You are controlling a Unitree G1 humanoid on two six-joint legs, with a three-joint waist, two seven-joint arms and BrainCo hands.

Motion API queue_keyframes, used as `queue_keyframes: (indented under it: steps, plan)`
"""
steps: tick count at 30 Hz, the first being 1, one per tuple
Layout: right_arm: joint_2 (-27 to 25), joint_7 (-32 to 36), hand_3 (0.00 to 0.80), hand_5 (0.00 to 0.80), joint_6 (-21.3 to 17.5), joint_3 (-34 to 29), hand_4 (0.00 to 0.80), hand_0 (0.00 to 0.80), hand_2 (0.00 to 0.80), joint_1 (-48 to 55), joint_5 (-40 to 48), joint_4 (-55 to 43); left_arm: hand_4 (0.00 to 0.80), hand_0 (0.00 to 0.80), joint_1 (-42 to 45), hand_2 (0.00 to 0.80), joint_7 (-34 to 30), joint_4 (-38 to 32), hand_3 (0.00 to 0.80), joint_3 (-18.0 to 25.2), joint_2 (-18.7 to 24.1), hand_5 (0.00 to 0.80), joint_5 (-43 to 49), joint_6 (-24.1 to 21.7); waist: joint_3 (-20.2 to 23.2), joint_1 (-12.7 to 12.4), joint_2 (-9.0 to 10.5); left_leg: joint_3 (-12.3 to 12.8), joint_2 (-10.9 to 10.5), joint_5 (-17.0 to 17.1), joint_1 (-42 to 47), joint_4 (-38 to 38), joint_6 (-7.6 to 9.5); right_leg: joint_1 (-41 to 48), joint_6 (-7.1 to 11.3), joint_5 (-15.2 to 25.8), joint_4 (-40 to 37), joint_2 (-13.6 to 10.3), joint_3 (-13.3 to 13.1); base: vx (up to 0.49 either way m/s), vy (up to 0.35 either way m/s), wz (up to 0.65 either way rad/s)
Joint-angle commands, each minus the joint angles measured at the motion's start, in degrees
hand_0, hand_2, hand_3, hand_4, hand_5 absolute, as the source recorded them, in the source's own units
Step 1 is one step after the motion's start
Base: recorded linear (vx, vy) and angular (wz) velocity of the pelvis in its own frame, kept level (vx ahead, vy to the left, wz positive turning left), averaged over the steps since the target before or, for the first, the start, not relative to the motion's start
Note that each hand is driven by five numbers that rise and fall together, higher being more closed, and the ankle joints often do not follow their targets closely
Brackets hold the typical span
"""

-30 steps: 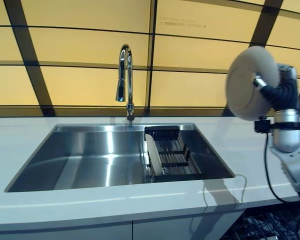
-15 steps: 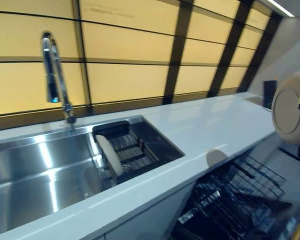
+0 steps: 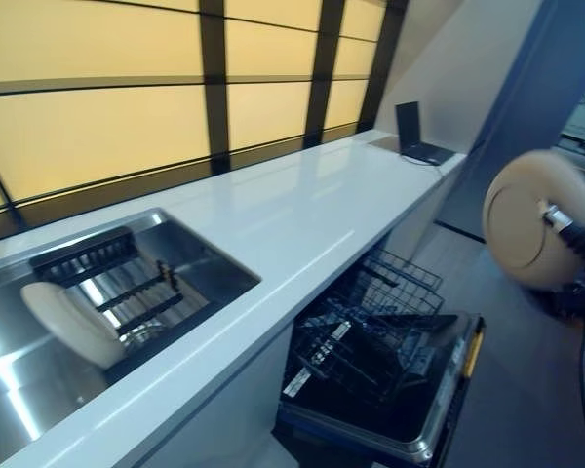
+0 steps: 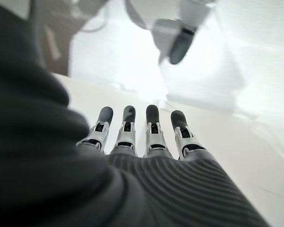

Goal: Take plates into dishwasher

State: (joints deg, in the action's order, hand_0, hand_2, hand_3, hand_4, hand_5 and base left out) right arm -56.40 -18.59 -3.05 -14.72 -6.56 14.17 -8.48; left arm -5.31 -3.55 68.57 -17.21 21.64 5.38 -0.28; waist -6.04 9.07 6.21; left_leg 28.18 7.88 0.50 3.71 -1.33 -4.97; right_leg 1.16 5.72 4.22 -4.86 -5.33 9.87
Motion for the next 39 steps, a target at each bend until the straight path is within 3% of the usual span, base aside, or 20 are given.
queue_keyframes:
  steps: [1, 6, 9, 10, 12, 15, 16, 22, 39]
  plan:
    - [-0.04, 3.62, 0.800, 0.800, 1.36, 1.04, 0.800, 0.800, 0.800, -4.42, 1.23, -3.64, 0.000, 0.000, -1.54, 0.000, 0.57, -0.36, 0.000, -2.50, -0.77, 0.000, -1.48, -2.49, -0.86, -0.94, -0.75, -1.65, -0.70, 0.54, -6.02, -0.71, 2.10, 4.67, 3.45, -4.36, 2.59, 0.32, -1.18, -0.202, -0.205, -0.11]
    - [3.19, 10.04, 0.800, 0.800, 5.06, 7.57, 0.800, 0.800, 0.800, -8.61, -4.69, -1.93, 0.000, 0.000, -1.35, 0.000, 0.18, -2.11, 0.000, -4.30, -3.37, 0.000, -1.11, -4.40, -3.15, -1.00, -2.31, -4.56, -1.74, 3.43, -7.26, -2.76, 0.59, 5.82, 0.56, -6.20, 1.80, 2.72, -3.12, -0.127, -0.127, 0.15]
    - [4.72, 12.49, 0.800, 0.800, 6.65, 11.39, 0.800, 0.800, 0.800, -10.74, -6.41, -0.23, 0.000, 0.000, -1.20, 0.000, -0.03, -1.82, 0.000, -3.92, -3.40, 0.000, -0.54, -3.38, -3.99, -1.30, -3.24, -4.38, -1.00, 5.95, -9.12, -2.75, 0.16, 5.19, -0.70, -5.82, 1.76, 4.08, -2.77, -0.112, -0.107, 0.21]
    - [5.06, 13.13, 0.800, 0.800, 7.19, 12.26, 0.800, 0.800, 0.800, -11.00, -6.67, 0.11, 0.000, 0.000, -1.21, 0.000, -0.16, -1.45, 0.000, -3.80, -3.35, 0.000, -0.28, -2.99, -3.85, -1.32, -3.39, -5.45, -1.35, 5.06, -8.91, -2.96, -0.53, 5.68, -0.47, -6.57, 1.53, 4.05, -3.08, -0.131, -0.112, 0.25]
    - [5.77, 14.32, 0.800, 0.800, 8.19, 14.53, 0.800, 0.800, 0.800, -12.13, -7.24, 0.82, 0.000, 0.000, -0.84, 0.000, -0.14, -0.94, 0.000, -3.03, -3.04, 0.000, 0.52, -2.70, -4.48, -1.62, -3.93, -4.75, -0.42, 7.06, -9.90, -2.97, -0.73, 4.85, -1.36, -5.91, 1.54, 5.01, -2.16, -0.040, -0.069, 0.14]
    - [6.30, 16.00, 0.800, 0.800, 9.54, 16.60, 0.800, 0.800, 0.800, -12.88, -7.74, 1.41, 0.000, 0.000, -1.00, 0.000, 0.19, -0.53, 0.000, -2.55, -2.92, 0.000, 0.55, -2.19, -4.88, -1.57, -4.24, -6.01, -0.52, 6.23, -9.93, -3.17, -1.61, 4.96, -1.36, -6.65, 1.46, 5.16, -2.35, -0.012, -0.031, 0.08]
    - [6.56, 17.12, 0.800, 0.800, 10.41, 17.88, 0.800, 0.800, 0.800, -13.27, -8.16, 1.14, 0.000, 0.000, -1.13, 0.000, 0.40, -0.38, 0.000, -2.06, -2.64, 0.000, 0.49, -2.26, -5.54, -1.85, -4.59, -5.40, 0.04, 7.71, -10.76, -3.32, -1.33, 3.93, -1.95, -6.02, 1.83, 5.67, -1.92, -0.113, -0.053, 0.04]
    - [7.51, 18.82, 0.800, 0.800, 11.51, 22.13, 0.800, 0.800, 0.800, -15.31, -10.83, 2.30, 0.000, 0.000, -1.47, 0.000, -0.04, -1.60, 0.000, -2.36, -2.48, 0.000, -0.51, -3.07, -7.15, -2.77, -5.32, -6.57, -0.31, 8.34, -11.47, -3.12, -1.74, 3.06, -2.42, -5.79, 1.78, 5.66, -0.79, -0.021, -0.008, 0.01]
    - [13.16, 13.62, 0.800, 0.800, 12.87, 30.28, 0.800, 0.800, 0.800, -24.58, -15.85, 9.14, 0.000, 0.000, -6.58, 0.000, -0.21, -4.54, 0.000, -7.50, -3.20, 0.000, -1.84, -1.22, -12.02, -4.20, -7.16, -9.58, -1.52, 8.72, -13.98, -3.66, -2.07, -0.39, -2.72, -4.84, 1.35, 4.76, 1.38, -0.017, 0.003, 0.09]
